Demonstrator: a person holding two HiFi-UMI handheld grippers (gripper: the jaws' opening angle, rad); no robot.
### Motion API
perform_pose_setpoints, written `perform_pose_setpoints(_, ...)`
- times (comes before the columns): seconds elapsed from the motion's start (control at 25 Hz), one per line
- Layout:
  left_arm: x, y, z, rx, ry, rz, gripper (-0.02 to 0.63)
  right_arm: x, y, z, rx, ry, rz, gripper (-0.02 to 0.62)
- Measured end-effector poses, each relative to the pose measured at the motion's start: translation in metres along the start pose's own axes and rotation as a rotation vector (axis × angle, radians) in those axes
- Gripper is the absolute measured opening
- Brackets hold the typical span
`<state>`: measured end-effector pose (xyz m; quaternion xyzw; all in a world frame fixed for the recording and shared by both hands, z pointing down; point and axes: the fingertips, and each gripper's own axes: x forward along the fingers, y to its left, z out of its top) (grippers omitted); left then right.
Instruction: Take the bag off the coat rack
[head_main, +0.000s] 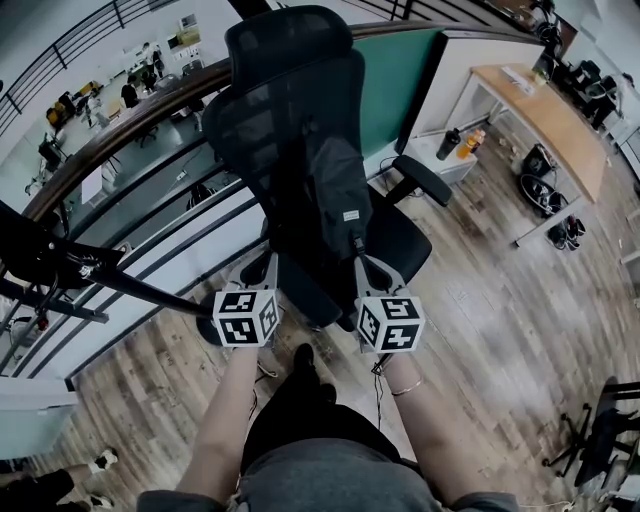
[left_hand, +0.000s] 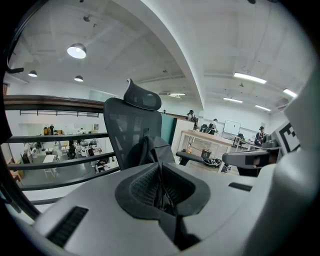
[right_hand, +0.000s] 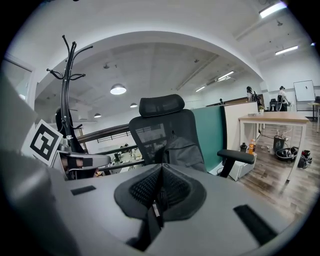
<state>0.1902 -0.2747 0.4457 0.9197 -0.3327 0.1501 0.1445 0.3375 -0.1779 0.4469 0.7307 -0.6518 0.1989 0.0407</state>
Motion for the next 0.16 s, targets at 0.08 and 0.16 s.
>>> perform_pose_setpoints(0.08, 0.004, 0.0038, 0.0018, 0.0, -0.001, -0.003, 0.037, 0.0053, 0.0006, 0.0007, -0.001, 0.001, -0.003, 0.002)
perform_pose_setpoints(0.16, 0.0083, 0.0079, 0.0034, 0.001, -0.001, -0.006, 0.037, 0.0109, 0.0013, 0.0014, -0.003, 0.001, -0.005, 0.002)
